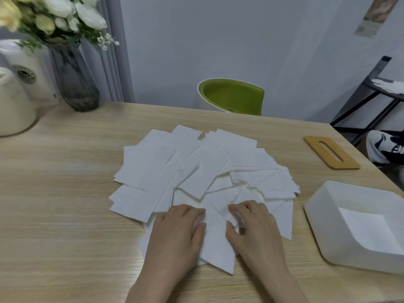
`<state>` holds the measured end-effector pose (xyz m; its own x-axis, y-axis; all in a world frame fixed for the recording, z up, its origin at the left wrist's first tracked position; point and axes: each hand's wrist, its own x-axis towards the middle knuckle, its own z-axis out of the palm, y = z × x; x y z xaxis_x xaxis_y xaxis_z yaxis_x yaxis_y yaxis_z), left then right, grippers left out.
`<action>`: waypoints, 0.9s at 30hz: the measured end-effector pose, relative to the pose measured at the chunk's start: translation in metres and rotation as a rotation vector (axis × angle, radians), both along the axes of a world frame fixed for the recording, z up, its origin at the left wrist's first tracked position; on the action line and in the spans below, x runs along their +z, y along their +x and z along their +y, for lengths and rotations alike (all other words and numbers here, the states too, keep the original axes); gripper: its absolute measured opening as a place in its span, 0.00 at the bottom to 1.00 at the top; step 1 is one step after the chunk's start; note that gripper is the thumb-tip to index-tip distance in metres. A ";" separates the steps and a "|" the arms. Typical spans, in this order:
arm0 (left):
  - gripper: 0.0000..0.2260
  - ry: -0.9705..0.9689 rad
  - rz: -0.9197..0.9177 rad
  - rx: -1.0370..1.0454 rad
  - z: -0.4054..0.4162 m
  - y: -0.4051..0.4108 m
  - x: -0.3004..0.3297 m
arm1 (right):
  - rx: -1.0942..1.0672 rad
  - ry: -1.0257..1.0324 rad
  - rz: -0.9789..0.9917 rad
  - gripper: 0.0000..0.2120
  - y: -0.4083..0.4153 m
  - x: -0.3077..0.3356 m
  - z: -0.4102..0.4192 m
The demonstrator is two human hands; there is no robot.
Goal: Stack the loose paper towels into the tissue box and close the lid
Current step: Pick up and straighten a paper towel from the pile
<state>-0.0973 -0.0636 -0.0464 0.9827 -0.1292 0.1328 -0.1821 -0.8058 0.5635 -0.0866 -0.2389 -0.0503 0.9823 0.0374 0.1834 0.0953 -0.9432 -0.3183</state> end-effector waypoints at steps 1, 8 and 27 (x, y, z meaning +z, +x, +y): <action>0.16 0.007 0.000 0.003 -0.002 0.000 -0.001 | 0.011 -0.002 -0.003 0.15 -0.001 -0.001 0.000; 0.14 -0.052 -0.036 0.090 -0.012 0.001 0.003 | -0.019 0.045 -0.051 0.09 -0.003 -0.002 -0.004; 0.17 -0.687 0.436 0.248 -0.022 0.012 0.011 | 0.030 0.593 -0.217 0.17 -0.040 -0.004 -0.043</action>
